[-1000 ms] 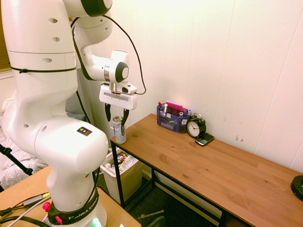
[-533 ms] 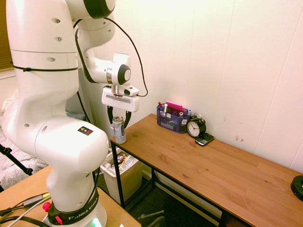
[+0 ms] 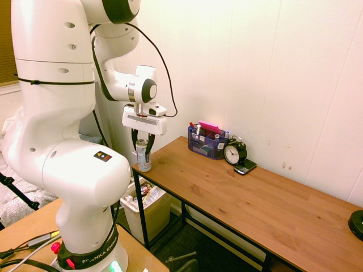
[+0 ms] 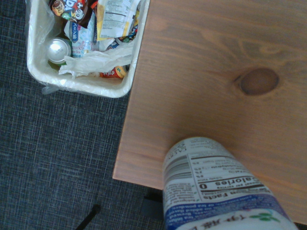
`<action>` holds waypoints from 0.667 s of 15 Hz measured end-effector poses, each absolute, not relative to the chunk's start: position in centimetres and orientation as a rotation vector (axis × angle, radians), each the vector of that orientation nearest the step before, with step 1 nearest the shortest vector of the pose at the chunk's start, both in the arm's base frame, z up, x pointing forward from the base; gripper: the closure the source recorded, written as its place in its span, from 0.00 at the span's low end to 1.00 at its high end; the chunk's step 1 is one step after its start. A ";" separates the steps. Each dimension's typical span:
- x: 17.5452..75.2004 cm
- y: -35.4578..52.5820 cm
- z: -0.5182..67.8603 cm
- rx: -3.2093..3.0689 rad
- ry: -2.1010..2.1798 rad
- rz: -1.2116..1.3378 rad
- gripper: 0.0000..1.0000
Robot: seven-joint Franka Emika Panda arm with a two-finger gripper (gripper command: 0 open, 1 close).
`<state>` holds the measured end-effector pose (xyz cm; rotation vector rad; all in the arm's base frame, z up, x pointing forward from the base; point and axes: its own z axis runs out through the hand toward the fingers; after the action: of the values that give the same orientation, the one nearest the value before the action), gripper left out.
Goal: Throw the can in the trash bin
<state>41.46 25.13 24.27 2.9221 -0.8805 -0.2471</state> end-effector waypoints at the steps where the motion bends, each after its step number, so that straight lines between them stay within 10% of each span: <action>1: 41.5 25.2 24.3 2.924 -0.878 -0.245 1.00; 10: 38.9 39.9 31.1 3.050 -0.690 -0.066 1.00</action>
<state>38.94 39.87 31.11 3.0497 -0.6905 -0.0664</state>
